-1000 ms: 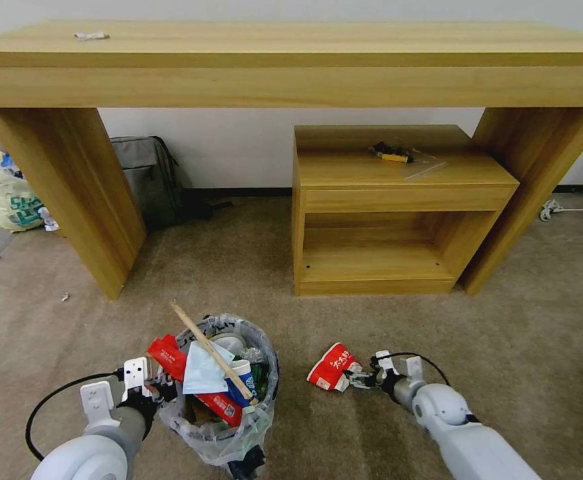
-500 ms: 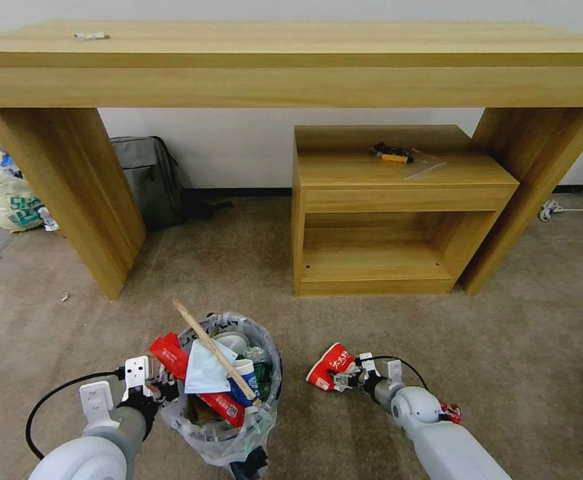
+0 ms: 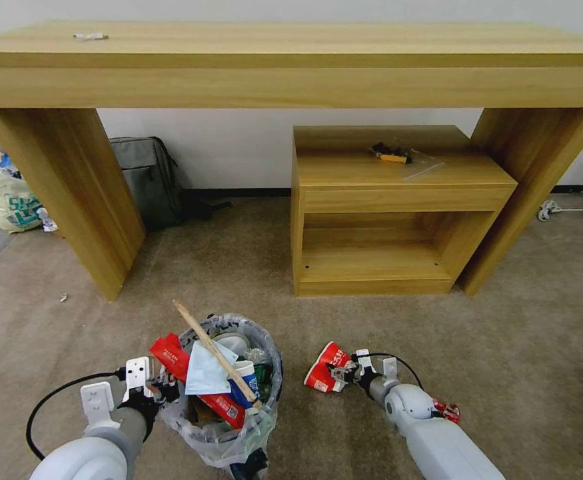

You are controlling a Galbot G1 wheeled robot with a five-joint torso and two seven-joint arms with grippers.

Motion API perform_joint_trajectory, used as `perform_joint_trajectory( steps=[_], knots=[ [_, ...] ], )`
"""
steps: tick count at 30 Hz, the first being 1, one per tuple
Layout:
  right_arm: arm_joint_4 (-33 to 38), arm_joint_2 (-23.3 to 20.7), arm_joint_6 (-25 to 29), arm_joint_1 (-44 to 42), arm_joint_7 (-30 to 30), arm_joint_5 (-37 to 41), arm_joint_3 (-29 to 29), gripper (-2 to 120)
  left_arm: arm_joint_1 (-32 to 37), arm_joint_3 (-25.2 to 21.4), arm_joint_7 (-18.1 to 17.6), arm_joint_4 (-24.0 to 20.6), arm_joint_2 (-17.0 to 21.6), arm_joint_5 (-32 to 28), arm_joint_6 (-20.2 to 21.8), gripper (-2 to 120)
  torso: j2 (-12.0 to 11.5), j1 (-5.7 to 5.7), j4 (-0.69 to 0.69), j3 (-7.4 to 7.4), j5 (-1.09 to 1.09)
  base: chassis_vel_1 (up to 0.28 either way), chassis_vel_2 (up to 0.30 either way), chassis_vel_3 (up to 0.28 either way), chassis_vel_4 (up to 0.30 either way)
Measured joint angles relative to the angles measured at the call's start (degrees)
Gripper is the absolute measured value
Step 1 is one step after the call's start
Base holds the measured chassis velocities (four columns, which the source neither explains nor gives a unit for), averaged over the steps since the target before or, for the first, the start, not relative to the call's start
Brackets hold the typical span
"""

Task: Pick up the trash bin and place the garbage on the floor into it.

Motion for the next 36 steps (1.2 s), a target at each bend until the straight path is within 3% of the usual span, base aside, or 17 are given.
perform_joint_trajectory(
  steps=[19,28,36],
  knots=[
    [1.95,-0.23,2.45,-1.22,0.91,-2.43,1.58,30,-1.28,0.57,0.03,0.75,1.92,-1.11,0.0,0,-0.01,0.01,0.08,0.04,0.13,0.0,0.0,0.0,0.0],
    [11.17,-1.19,1.72,-3.34,1.87,-4.04,5.2,10,-3.54,1.81,-0.08,2.53,3.7,-2.65,0.0,0,-0.02,0.01,0.07,0.04,0.08,0.0,0.0,0.0,0.0],
    [18.78,-2.68,2.45,-4.59,2.06,-6.21,8.48,8,-6.03,3.87,-1.04,4.27,5.3,-4.9,0.0,0,-0.02,0.01,0.07,0.03,0.07,0.0,0.0,0.0,0.0]
  ],
)
